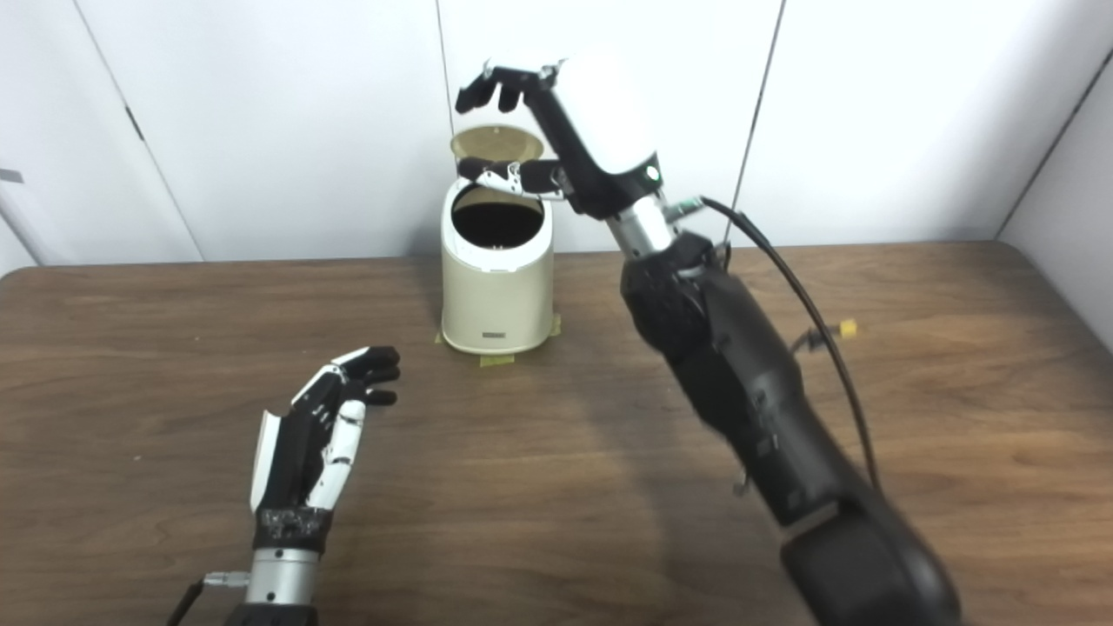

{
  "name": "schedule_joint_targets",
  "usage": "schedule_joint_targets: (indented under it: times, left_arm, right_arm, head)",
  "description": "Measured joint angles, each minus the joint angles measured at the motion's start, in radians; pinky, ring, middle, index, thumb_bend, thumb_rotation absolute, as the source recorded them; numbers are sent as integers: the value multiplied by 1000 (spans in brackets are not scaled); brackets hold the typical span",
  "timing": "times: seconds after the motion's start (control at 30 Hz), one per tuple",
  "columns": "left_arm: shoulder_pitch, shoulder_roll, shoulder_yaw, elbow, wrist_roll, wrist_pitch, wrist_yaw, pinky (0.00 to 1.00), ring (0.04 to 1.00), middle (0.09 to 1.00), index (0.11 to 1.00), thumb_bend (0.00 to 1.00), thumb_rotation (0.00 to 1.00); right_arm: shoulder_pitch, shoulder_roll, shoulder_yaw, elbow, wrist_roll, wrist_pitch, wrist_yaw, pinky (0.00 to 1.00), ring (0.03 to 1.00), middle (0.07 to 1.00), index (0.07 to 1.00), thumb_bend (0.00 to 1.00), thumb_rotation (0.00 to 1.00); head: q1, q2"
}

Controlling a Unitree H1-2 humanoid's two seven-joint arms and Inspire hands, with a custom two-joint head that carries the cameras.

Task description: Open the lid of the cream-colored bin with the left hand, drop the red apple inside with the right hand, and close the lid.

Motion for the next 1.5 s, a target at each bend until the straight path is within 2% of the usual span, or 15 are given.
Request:
schedule_joint_targets:
  times: [0.07,0.1,0.17,0.27,0.33,0.37,0.43,0.47,0.57,0.67,1.07,1.13,1.2,1.33,1.5]
  left_arm:
    - [1,1,1,0,-4,4,-2,664,741,757,723,199,687]
    - [1,1,1,0,-6,4,-3,664,741,756,723,196,683]
    - [1,2,3,0,-17,4,-3,657,736,751,720,193,664]
    - [3,3,6,0,-23,4,-4,661,742,753,722,193,690]
    - [4,3,6,0,-23,4,-5,665,744,752,721,196,698]
    - [5,3,6,0,-22,4,-6,666,745,752,721,195,700]
    - [7,4,7,-3,-23,4,-8,661,743,748,717,194,685]
    - [8,5,8,-4,-22,4,-8,659,742,747,716,195,678]
    - [10,5,11,-6,-23,4,-8,659,741,750,716,198,669]
    - [11,6,14,-7,-24,7,-9,660,739,750,718,198,644]
    - [9,7,30,-23,-22,11,-8,670,739,740,706,188,619]
    - [1,9,42,-44,-3,24,-6,664,718,719,693,192,650]
    - [-16,20,59,-103,43,74,-6,645,703,708,692,215,759]
    - [-164,96,98,-184,77,208,-39,708,763,747,726,346,960]
    - [-463,235,101,-201,211,402,-101,755,793,772,750,469,1000]
  right_arm:
    - [73,19,-33,-82,76,22,39,324,382,465,494,513,16]
    - [118,22,-46,-136,111,55,75,376,428,488,490,500,83]
    - [212,22,-63,-243,199,149,167,464,537,565,491,486,140]
    - [343,7,-73,-361,384,290,326,562,659,674,496,477,154]
    - [417,-14,-75,-389,465,336,399,597,701,718,669,277,452]
    - [452,-24,-77,-396,499,342,428,607,713,730,698,247,496]
    - [521,-42,-79,-403,536,342,473,618,712,730,713,210,512]
    - [545,-48,-82,-405,542,333,485,610,699,717,704,208,477]
    - [599,-46,-94,-390,543,263,495,576,659,688,677,248,379]
    - [630,-20,-110,-372,545,219,493,578,662,694,680,286,343]
    - [690,22,-161,-294,542,189,490,580,670,698,682,253,367]
    - [690,31,-165,-279,545,177,490,582,670,698,681,256,364]
    - [690,35,-168,-263,546,169,491,580,667,695,678,263,362]
    - [687,36,-173,-253,545,169,491,571,661,690,672,255,362]
    - [685,50,-173,-232,546,165,493,572,648,677,658,255,325]
  head:
    - [0,3]
    - [-3,3]
    - [-5,2]
    - [-3,2]
    - [0,6]
    - [0,6]
    - [-3,8]
    - [-3,8]
    - [-2,8]
    - [-1,8]
    - [14,9]
    - [20,8]
    - [28,5]
    - [34,2]
    - [35,-6]
